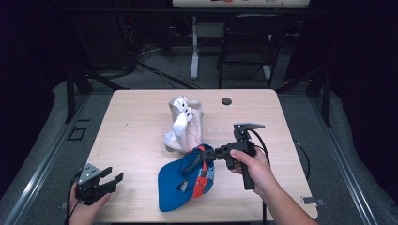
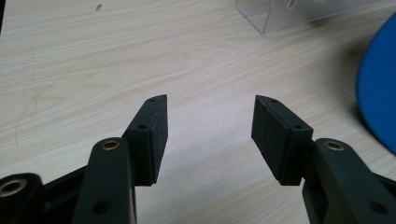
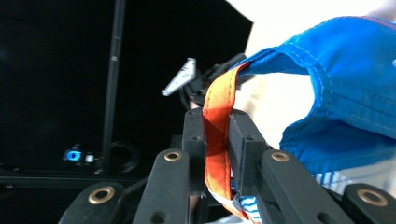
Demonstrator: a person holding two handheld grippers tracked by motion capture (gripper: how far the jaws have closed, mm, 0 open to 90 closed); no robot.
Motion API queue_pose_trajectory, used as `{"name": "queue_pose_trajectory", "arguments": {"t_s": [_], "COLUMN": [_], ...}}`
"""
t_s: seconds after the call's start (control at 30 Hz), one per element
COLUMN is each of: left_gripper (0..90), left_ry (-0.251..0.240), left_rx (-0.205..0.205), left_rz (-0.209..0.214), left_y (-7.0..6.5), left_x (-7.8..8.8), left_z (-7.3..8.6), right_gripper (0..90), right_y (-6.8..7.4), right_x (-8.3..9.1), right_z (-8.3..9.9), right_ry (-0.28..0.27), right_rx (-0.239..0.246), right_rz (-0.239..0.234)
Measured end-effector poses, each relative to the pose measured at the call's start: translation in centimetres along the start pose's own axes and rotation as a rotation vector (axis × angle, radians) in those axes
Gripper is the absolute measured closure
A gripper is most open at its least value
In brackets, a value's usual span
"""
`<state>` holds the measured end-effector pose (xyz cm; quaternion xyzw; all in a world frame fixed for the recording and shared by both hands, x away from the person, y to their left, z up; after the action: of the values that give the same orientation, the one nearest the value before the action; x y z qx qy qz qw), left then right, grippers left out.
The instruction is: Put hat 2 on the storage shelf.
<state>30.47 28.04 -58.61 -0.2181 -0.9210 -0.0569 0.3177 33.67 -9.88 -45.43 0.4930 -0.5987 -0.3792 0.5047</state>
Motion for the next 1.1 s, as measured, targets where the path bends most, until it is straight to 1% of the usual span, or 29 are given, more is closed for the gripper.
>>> {"name": "queue_pose_trajectory", "arguments": {"t_s": [0.03,0.1,0.13,0.17,0.27,0.3,0.33,0.37,0.43,0.47,0.57,0.63,0.93,1.0,1.03,1.1], "left_gripper": [46.4,46.4,46.4,46.4,46.4,46.4,46.4,46.4,46.4,46.4,46.4,46.4,46.4,46.4,46.4,46.4], "left_ry": [-0.005,-0.003,-0.008,-0.008,-0.007,-0.008,-0.008,-0.014,-0.017,-0.017,-0.015,-0.002,0.0,0.0,-0.001,-0.001], "left_rx": [0.001,-0.003,-0.004,-0.004,-0.005,-0.006,-0.006,-0.006,-0.006,-0.006,-0.009,-0.013,-0.016,-0.016,-0.015,-0.015], "left_rz": [0.002,-0.001,0.001,0.0,0.002,0.002,0.002,-0.003,-0.002,-0.002,-0.002,-0.003,-0.003,-0.003,-0.004,-0.004], "left_y": [0.0,-0.1,-0.1,-0.1,-0.1,-0.1,-0.1,-0.1,-0.2,-0.2,-0.2,-0.2,-0.3,-0.3,-0.2,-0.2], "left_x": [0.0,0.0,0.0,0.0,0.0,0.0,0.0,0.0,0.0,0.0,-0.1,0.0,-0.1,0.0,0.0,0.0], "left_z": [0.0,0.0,-0.1,-0.1,-0.1,-0.1,-0.1,-0.1,-0.1,-0.1,-0.1,-0.1,-0.1,-0.1,-0.1,-0.1], "right_gripper": [78.4,78.4,78.4,78.4,78.5,78.5,78.5,78.5,78.5,78.5,78.5,78.4,78.4,78.4,78.5,78.4], "right_y": [0.3,1.0,1.7,1.9,2.6,2.7,2.7,3.0,3.1,3.1,3.0,3.0,3.3,3.4,3.6,3.7], "right_x": [-0.1,-0.2,0.0,0.0,0.5,0.7,0.7,1.3,1.7,1.7,2.9,3.2,4.6,4.9,5.3,5.5], "right_z": [-0.1,-0.1,-0.2,-0.2,-0.3,-0.3,-0.3,-0.4,-0.5,-0.5,-0.5,-0.6,-0.7,-0.7,-0.8,-0.9], "right_ry": [-0.007,-0.002,-0.008,-0.015,-0.033,-0.034,-0.034,-0.04,-0.061,-0.061,-0.066,-0.08,-0.104,-0.113,-0.116,-0.121], "right_rx": [0.005,-0.001,0.007,0.02,0.024,0.033,0.033,0.036,0.047,0.047,0.044,0.038,0.041,0.037,0.039,0.034], "right_rz": [-0.014,-0.031,-0.039,-0.043,-0.022,-0.018,-0.018,-0.006,-0.001,-0.001,0.023,0.03,0.051,0.061,0.073,0.078]}}
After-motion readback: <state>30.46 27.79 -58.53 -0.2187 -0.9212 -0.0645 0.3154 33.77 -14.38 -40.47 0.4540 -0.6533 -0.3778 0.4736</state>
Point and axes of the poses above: each handheld gripper's, and its own axes: x roughly backward along the jaws, z roughly out of its underside, y roughly to its left, the point moved 6 cm from there along -x, roughly forward along the jaws
